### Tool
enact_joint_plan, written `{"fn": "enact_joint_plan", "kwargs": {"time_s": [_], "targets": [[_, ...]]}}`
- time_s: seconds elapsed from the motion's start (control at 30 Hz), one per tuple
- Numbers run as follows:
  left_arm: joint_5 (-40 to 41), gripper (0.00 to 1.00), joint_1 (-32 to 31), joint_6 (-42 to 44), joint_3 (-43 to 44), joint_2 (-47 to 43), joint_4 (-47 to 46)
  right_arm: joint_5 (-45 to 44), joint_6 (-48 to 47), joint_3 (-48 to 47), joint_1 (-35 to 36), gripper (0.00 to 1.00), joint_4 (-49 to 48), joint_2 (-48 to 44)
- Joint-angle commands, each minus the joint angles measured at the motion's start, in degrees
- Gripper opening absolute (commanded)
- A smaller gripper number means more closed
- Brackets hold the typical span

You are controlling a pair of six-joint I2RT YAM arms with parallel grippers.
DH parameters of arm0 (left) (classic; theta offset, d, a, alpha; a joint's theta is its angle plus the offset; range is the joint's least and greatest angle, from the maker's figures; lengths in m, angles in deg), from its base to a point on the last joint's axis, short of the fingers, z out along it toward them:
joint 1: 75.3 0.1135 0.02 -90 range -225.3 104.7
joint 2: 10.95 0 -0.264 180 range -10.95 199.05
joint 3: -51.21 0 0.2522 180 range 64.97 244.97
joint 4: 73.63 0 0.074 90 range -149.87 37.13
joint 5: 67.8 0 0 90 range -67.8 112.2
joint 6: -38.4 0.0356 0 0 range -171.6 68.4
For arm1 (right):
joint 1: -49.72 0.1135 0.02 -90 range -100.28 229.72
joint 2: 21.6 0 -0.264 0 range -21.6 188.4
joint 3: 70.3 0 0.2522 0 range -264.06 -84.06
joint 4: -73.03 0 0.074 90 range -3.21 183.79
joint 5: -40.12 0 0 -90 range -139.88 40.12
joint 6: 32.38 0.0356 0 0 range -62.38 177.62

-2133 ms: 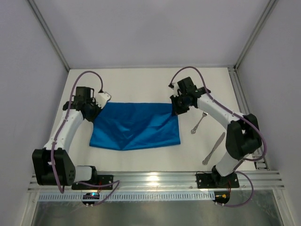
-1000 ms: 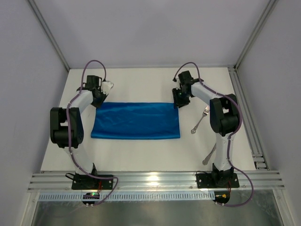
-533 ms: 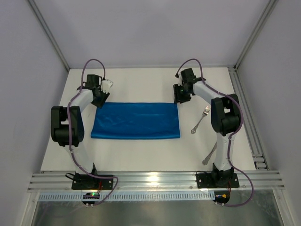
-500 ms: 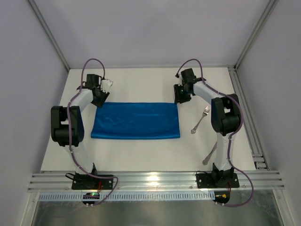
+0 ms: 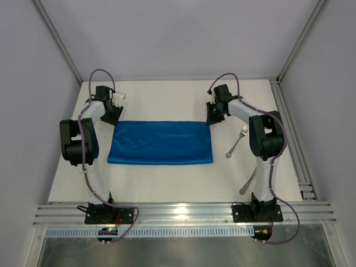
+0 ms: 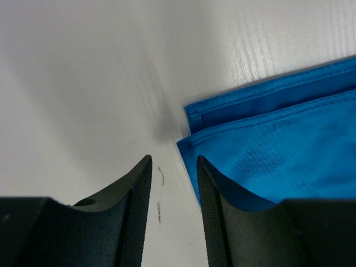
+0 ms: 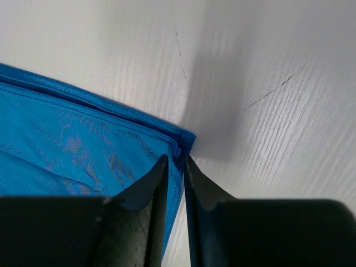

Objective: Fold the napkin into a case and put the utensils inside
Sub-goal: Smooth out the rectangle-folded napkin at the center of the board.

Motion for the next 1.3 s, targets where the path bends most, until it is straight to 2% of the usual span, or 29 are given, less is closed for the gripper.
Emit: {"fn": "enact_joint_plan", "kwargs": {"time_s": [0.0, 0.13, 0.27, 0.43, 0.5, 0.97, 1.27], "targets": [[-2.4, 0.39, 0.0, -1.9, 3.3, 3.2, 2.2, -0.3, 0.8, 0.2, 0.0, 0.19, -2.5, -0.5], [-2.6, 0.34, 0.1, -2.5, 5.2, 5.7, 2.7, -0.9, 0.5, 1.0, 0.1, 0.1, -2.8, -1.0], [-2.5, 0.2, 0.1, -2.6, 5.5, 6.6, 2.3, -0.5, 0.4, 0.6, 0.0, 0.04, -2.8, -0.9], [-4.7, 0.1, 0.1, -2.6, 4.6, 5.1, 1.5, -0.4, 0.1, -0.1, -0.1, 0.04, -2.8, -0.9], [-5.2, 0.0, 0.1, -2.7, 4.5, 4.7, 1.1, -0.4, -0.1, -0.5, -0.1, 0.04, -2.4, -0.9], [-6.6, 0.0, 0.1, -4.8, 2.8, -0.6, -3.2, -2.4, -1.1, -1.7, -0.1, 0.04, -1.2, -3.8], [-4.8, 0.0, 0.1, -4.2, 3.1, -0.3, -2.9, -2.3, -1.1, -2.2, -0.2, 0.04, -0.7, -3.5]]}}
